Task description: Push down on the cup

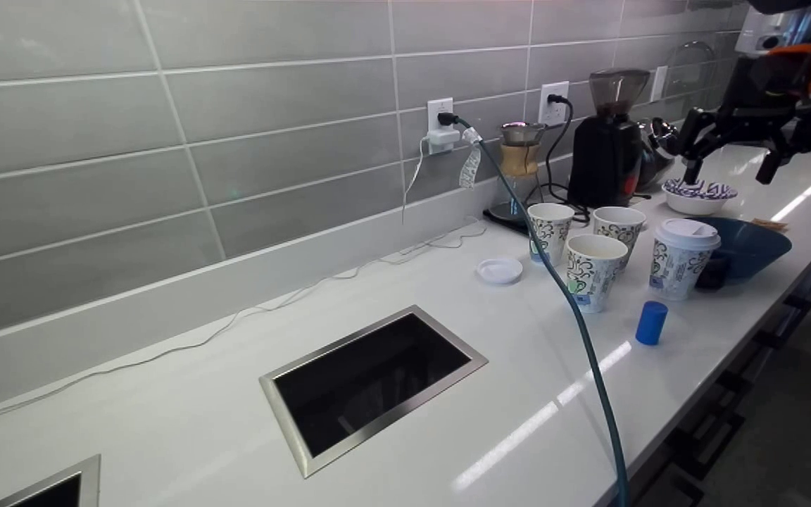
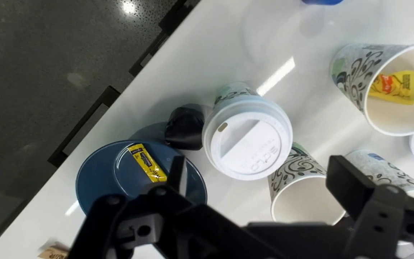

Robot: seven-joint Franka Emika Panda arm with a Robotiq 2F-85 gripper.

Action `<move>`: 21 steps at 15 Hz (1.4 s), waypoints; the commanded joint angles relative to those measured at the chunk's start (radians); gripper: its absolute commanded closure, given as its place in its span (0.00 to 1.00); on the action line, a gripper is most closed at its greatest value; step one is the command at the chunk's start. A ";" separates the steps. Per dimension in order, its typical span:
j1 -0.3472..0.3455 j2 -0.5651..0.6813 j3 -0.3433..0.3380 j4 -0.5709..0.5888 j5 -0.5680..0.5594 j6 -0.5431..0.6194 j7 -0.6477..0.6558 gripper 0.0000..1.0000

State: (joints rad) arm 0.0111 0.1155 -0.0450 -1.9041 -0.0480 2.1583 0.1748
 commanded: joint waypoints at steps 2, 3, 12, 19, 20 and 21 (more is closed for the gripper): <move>-0.013 -0.195 0.006 -0.186 -0.020 0.046 -0.041 0.00; -0.016 -0.239 0.006 -0.223 -0.020 0.053 -0.052 0.00; -0.051 -0.417 -0.004 -0.336 -0.098 0.089 -0.215 0.00; -0.051 -0.428 -0.003 -0.356 -0.100 0.103 -0.223 0.00; -0.051 -0.428 -0.003 -0.357 -0.100 0.103 -0.223 0.00; -0.051 -0.428 -0.003 -0.357 -0.100 0.103 -0.223 0.00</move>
